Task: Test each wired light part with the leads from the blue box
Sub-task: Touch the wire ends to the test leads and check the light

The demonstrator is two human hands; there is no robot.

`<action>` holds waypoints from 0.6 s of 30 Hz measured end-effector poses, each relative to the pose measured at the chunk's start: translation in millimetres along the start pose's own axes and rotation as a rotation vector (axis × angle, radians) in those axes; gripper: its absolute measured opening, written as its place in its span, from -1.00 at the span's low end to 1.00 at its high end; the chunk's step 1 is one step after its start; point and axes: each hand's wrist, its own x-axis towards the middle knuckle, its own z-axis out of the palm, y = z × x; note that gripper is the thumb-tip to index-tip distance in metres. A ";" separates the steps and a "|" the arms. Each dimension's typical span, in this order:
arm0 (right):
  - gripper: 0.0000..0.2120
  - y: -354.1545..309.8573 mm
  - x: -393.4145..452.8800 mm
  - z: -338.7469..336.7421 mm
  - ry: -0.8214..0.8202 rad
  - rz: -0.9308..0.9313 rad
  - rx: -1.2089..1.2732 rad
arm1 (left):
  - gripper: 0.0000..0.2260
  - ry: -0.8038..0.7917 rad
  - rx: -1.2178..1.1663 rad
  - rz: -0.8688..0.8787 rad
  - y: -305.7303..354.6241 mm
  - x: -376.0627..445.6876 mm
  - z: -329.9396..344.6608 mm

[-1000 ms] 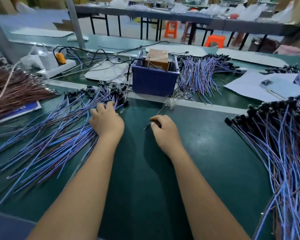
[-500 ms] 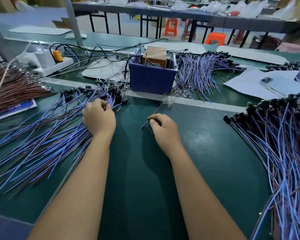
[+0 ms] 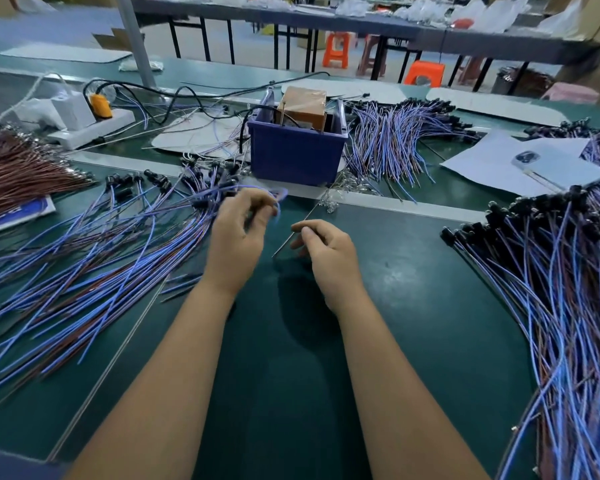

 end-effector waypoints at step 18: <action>-0.80 -14.0 0.0 -20.2 0.272 0.176 0.582 | -0.89 -0.194 0.465 -0.244 -3.3 -5.4 -2.7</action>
